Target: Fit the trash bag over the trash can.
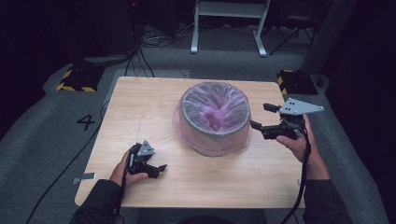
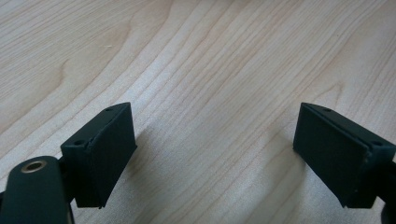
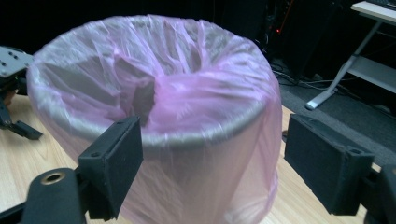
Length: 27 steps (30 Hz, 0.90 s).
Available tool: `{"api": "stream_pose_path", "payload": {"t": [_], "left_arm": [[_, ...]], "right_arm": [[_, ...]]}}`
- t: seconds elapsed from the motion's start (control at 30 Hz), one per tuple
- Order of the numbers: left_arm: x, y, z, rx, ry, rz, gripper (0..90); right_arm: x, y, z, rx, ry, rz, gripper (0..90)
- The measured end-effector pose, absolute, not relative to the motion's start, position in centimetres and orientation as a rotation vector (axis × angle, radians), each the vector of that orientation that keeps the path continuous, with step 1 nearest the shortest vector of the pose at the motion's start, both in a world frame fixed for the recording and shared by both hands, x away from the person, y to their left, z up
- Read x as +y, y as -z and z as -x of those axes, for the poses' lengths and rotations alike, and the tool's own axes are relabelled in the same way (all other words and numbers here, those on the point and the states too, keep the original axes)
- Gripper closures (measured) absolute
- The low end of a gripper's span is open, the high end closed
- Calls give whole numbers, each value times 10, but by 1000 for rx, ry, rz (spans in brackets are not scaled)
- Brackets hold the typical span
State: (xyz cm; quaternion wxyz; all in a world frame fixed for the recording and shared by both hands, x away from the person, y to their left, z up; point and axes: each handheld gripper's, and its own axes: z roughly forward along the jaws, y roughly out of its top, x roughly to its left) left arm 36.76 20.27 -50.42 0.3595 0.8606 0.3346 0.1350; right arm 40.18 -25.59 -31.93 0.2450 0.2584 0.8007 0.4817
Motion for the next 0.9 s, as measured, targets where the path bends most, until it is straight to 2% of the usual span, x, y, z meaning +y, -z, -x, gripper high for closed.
{"api": "stream_pose_path", "payload": {"t": [0.9], "left_arm": [[202,504,-368,865,-350,-2220,124]], "right_arm": [[-205,303,-433,2277,-1305,-617,193]]}}
